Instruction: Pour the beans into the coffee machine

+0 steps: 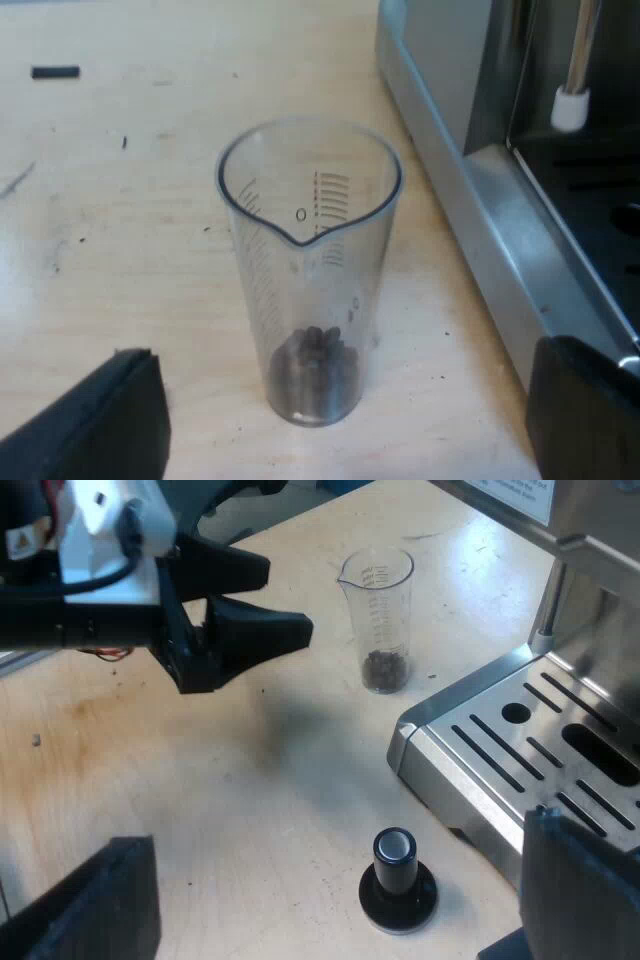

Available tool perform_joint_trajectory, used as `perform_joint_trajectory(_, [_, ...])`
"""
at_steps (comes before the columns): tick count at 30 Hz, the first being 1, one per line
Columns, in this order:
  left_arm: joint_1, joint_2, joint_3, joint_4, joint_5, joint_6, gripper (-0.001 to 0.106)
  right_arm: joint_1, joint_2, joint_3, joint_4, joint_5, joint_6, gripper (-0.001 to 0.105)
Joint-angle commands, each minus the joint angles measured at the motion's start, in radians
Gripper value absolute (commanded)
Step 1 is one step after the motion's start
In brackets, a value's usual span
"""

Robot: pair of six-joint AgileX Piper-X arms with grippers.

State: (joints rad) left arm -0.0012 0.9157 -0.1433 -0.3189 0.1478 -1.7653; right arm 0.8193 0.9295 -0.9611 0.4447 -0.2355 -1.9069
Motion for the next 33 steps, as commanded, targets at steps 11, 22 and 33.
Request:
perform_joint_trajectory(11, [-0.005,0.244,0.0,-0.304,0.006,0.016,0.085,0.0,-0.003,-0.01,-0.015,0.0,0.001,0.079])
perform_joint_trajectory(22, [-0.005,0.473,-0.064,-0.483,0.006,0.019,0.085,0.0,-0.003,-0.01,-0.015,0.0,0.001,0.079])
perform_joint_trajectory(33, [-0.005,0.625,-0.171,-0.517,0.006,0.019,0.085,0.0,-0.003,-0.01,-0.015,0.0,0.001,0.079])
